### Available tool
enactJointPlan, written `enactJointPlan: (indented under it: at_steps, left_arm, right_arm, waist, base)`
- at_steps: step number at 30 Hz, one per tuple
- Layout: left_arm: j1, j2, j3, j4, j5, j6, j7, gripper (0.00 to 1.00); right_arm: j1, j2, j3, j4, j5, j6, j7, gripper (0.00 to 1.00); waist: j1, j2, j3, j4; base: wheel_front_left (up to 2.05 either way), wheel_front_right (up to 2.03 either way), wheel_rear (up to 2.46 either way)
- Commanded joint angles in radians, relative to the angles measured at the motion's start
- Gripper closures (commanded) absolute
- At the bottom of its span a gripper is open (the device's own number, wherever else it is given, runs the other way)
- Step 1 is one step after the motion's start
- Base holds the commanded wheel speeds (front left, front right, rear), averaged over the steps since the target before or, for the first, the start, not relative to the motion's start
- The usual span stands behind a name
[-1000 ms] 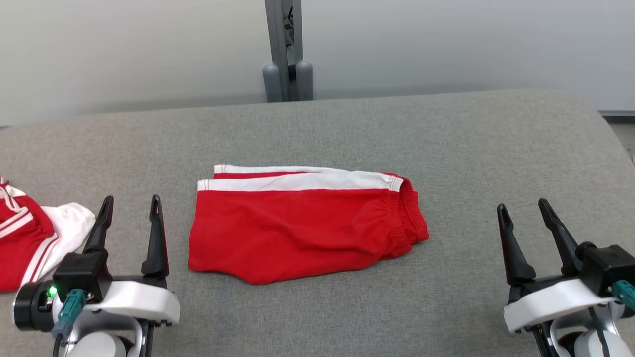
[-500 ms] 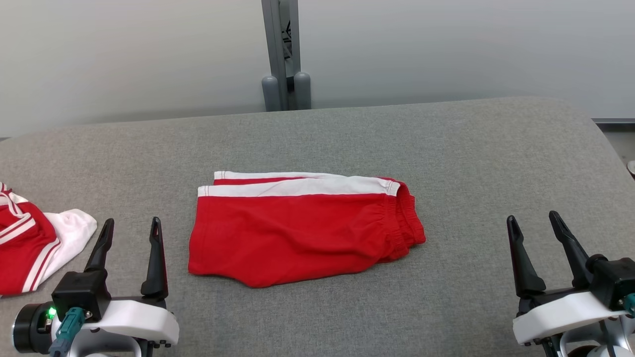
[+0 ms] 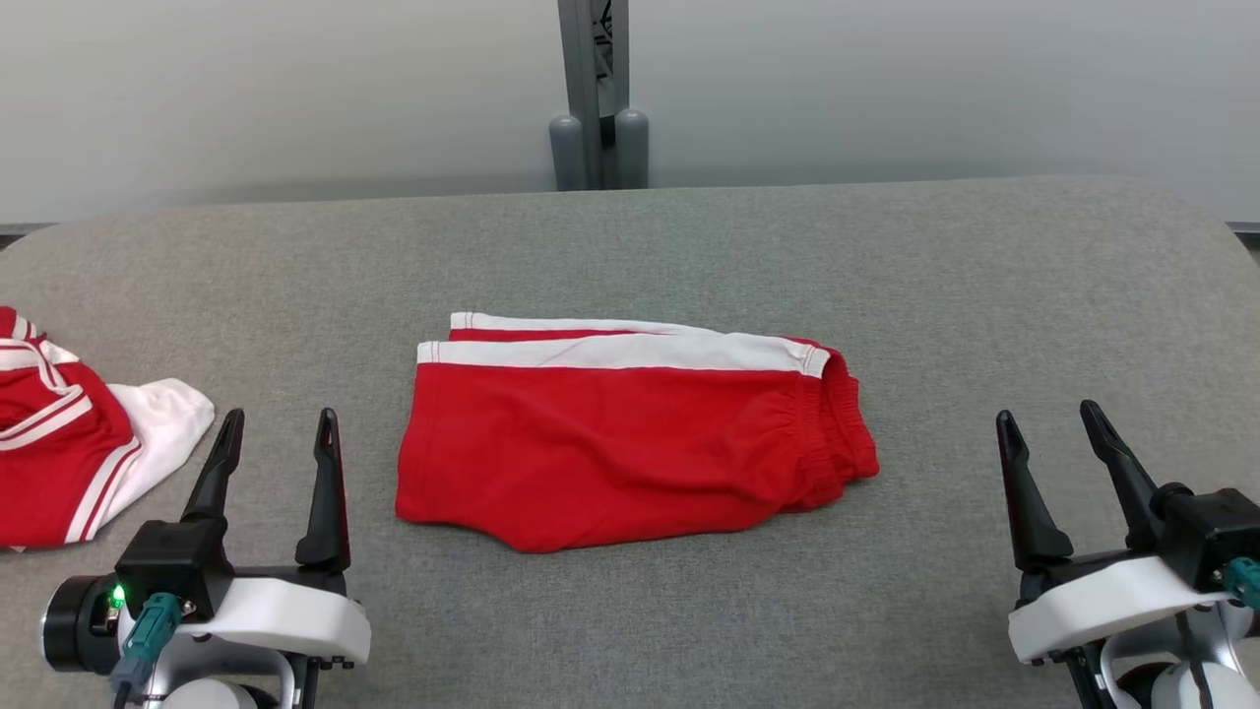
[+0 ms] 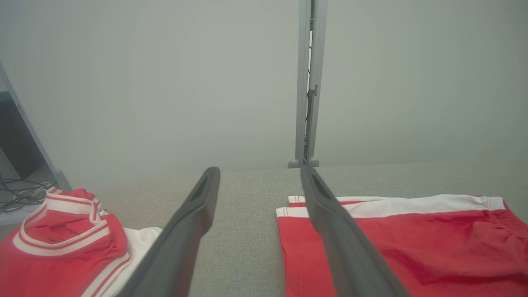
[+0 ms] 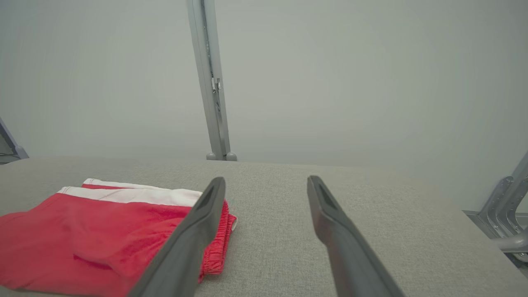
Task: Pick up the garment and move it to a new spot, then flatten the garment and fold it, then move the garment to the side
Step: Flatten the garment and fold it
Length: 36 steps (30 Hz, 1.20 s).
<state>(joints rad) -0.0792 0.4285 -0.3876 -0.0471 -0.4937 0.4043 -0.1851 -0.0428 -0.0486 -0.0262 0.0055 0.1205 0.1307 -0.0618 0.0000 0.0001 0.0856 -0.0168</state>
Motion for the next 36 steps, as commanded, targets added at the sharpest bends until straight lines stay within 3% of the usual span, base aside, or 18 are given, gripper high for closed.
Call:
enactJointPlan:
  at_steps: [1,13,18,36]
  left_arm:
    - [-0.021,0.001,0.001,0.002,0.004,-0.004,-0.003,0.00]
    - [-0.120,-0.054,-0.044,0.048,0.016,-0.047,-0.032,0.00]
    - [-0.170,-0.093,-0.066,0.093,0.015,-0.076,-0.047,0.00]
    - [-0.233,-0.132,-0.068,0.152,0.029,-0.118,-0.074,0.00]
  right_arm:
    - [-0.015,-0.005,0.001,0.004,-0.008,0.000,0.001,0.00]
    - [-0.132,-0.005,0.101,0.194,-0.027,0.000,0.004,0.00]
    - [-0.182,-0.006,0.089,0.318,-0.033,0.000,-0.015,0.00]
    - [-0.258,-0.007,0.030,0.547,0.005,-0.001,-0.003,0.00]
  waist:
    - [0.0000,-0.0001,0.012,0.014]
    - [0.0000,-0.0001,0.114,0.136]
    - [0.0000,-0.0001,0.158,0.177]
    - [0.0000,-0.0001,0.200,0.180]
  base:
    - [0.00,0.00,0.00]
    - [0.00,0.00,0.00]
    - [0.00,0.00,0.00]
    - [0.00,0.00,0.00]
